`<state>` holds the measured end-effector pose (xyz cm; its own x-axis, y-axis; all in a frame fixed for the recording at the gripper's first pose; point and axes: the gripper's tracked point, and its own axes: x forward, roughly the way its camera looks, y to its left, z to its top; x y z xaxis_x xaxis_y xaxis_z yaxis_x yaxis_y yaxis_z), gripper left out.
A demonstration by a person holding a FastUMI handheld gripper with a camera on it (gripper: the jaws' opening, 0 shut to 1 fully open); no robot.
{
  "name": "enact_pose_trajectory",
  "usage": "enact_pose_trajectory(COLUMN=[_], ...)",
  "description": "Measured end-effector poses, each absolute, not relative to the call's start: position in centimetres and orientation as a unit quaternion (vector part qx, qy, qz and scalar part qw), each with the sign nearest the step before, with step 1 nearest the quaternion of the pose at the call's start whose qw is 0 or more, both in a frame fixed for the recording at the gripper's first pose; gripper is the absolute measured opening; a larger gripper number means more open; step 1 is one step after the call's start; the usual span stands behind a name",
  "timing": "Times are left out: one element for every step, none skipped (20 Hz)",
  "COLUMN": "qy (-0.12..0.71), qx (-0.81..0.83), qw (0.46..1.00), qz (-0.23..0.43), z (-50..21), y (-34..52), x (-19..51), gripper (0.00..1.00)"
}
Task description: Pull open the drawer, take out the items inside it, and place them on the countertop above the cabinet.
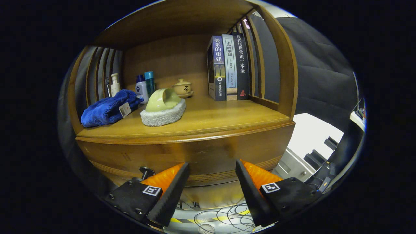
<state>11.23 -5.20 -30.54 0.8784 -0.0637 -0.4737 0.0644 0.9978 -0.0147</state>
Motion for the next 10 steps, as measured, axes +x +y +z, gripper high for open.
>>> enact_pose_trajectory(qy=[0.242, 0.237, 0.231, 0.226, 0.218, 0.209, 0.198, 0.187, 0.178, 0.170], qx=[0.004, 0.004, 0.002, -0.001, -0.002, 0.000, 0.005, 0.008, 0.010, 0.012], qw=[0.970, 0.971, 0.973, 0.974, 0.976, 0.978, 0.980, 0.982, 0.983, 0.985], qz=[-0.032, -0.031, -0.030, -0.029, -0.028, -0.028, -0.029, -0.030, -0.031, -0.030], z=[-30.2, -29.8, -29.1, -28.3, -27.0, -25.6, -24.0, -22.5, -20.9, -19.4], y=[-5.2, -5.2, -5.3, -5.4, -5.7, -5.9, -6.2, -6.5, -6.8, -6.9], x=[11.1, 11.1, 11.1, 10.8, 10.4, 10.2, 10.0, 9.8, 9.6, 9.4], gripper=[0.97, 0.97, 0.97, 0.97, 0.97, 0.97, 0.97, 0.97, 0.97, 0.97])
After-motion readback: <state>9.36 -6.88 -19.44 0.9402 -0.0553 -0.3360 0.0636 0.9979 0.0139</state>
